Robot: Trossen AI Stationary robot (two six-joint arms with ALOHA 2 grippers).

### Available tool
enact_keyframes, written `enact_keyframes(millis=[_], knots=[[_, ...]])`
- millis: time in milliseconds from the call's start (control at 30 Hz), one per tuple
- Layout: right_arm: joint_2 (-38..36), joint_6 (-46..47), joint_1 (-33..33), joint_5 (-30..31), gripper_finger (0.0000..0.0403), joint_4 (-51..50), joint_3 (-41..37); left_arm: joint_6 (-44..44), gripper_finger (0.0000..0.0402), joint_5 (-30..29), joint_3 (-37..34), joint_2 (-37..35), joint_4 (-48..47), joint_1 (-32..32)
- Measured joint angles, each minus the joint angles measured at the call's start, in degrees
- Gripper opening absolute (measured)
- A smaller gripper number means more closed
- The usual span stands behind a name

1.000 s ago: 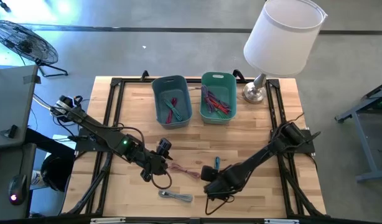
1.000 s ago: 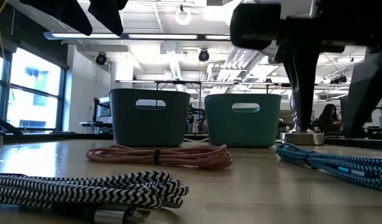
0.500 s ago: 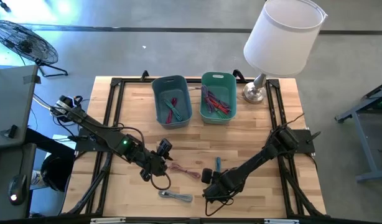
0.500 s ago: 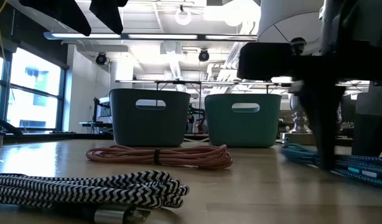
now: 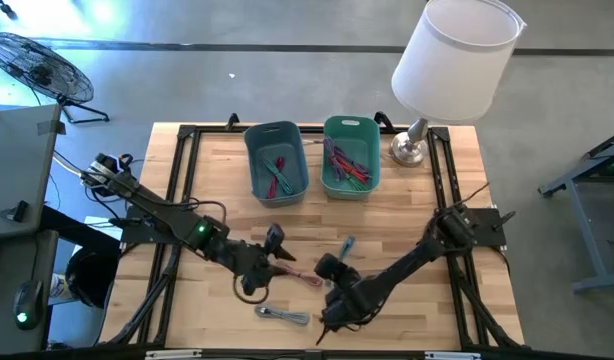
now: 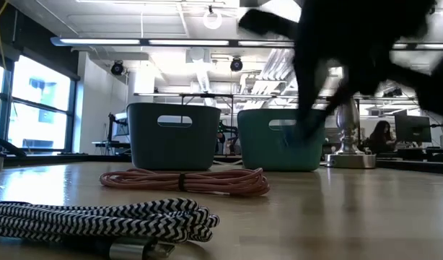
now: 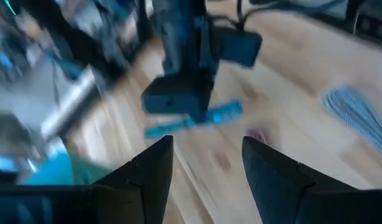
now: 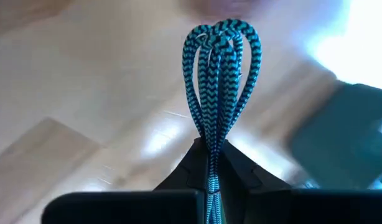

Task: Pick & Place USB Port
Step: Put the black and blue charger cable into the blue bin

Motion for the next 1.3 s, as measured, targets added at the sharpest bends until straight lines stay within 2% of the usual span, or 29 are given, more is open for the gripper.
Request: enact_keyframes(millis=[100, 233, 333, 467, 667, 767, 933, 1200, 1300], knots=[[-0.05, 5.44, 1.65, 7.05, 0.0007, -6.56, 4.66, 4.03, 0.0185, 0.46, 0.06, 0.00, 4.82, -0.04], [-0.68, 14.25, 4.41, 15.78, 0.0007, -17.63, 11.19, 4.76, 0.0185, 0.32, 0.08, 0.04, 4.50, 0.00], [-1.81, 19.54, 6.98, 19.95, 0.0007, -21.43, 15.35, 4.72, 0.0185, -0.87, 0.08, 0.04, 4.11, 0.00], [-3.99, 21.09, 11.31, 22.88, 0.0007, -19.50, 19.19, 6.80, 0.0185, -1.72, -2.67, 0.04, 9.45, 0.00], [-6.87, 18.35, 15.35, 27.19, 0.0007, -8.95, 21.56, 13.04, 0.0185, -1.86, -9.00, 0.11, 21.89, 0.00], [-8.49, 14.44, 16.02, 26.17, 0.0007, 0.46, 20.90, 16.36, 0.0185, -1.86, -11.18, 0.11, 28.02, 0.00], [-10.24, 11.20, 14.98, 18.45, 0.0007, 13.87, 20.75, 19.09, 0.0185, -1.21, -11.83, 0.11, 32.90, 0.00], [-10.49, 8.77, 11.47, 14.97, 0.0007, 23.07, 20.75, 16.27, 0.0185, 0.30, -11.83, 0.11, 33.58, 0.00], [-10.49, 8.38, 10.15, 11.50, 0.0007, 25.67, 20.73, 14.68, 0.0185, 0.54, -11.83, 0.11, 33.55, 0.00]])
